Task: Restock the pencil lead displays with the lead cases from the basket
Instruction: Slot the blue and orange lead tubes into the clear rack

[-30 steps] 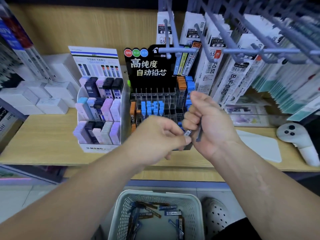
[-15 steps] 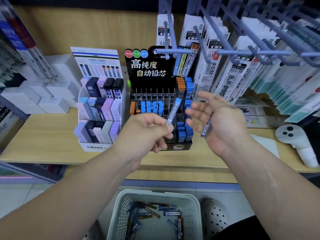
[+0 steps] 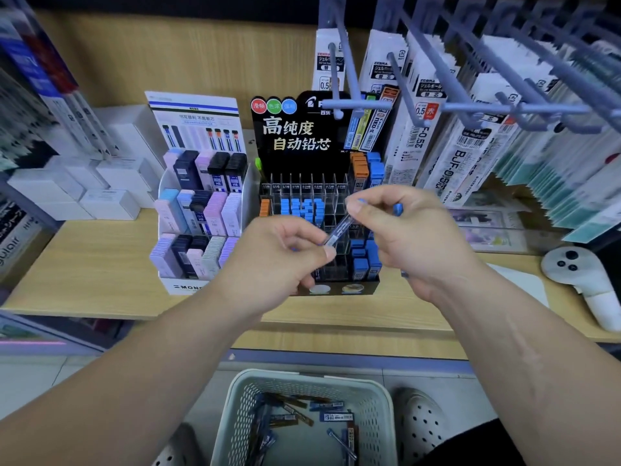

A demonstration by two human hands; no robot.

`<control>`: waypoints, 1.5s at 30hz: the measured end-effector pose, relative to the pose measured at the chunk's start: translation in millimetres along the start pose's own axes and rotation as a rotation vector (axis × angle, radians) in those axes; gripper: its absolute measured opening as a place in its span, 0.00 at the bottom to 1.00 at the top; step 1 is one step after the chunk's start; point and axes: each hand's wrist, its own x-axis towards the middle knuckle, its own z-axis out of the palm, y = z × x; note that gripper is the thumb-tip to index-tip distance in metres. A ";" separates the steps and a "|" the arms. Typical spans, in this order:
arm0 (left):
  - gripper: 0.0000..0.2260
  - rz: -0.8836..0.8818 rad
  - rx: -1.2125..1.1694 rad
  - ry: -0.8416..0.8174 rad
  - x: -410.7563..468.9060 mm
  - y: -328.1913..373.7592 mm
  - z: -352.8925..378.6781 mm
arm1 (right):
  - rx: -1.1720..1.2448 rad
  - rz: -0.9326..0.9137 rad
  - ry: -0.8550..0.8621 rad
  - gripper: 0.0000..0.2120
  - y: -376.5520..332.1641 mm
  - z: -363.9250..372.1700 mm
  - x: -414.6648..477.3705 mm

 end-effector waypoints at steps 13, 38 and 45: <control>0.16 0.527 0.937 0.212 15.3 -32.6 -58.9 | -0.563 -0.358 0.216 0.08 -3.6 1.6 32.7; 0.28 0.436 1.216 0.200 35.3 -41.2 -55.3 | -0.528 -0.348 -0.040 0.07 -10.6 0.2 22.4; 0.29 0.387 1.341 0.207 31.6 -35.2 -51.0 | -0.784 -0.368 -0.177 0.08 9.7 10.1 15.1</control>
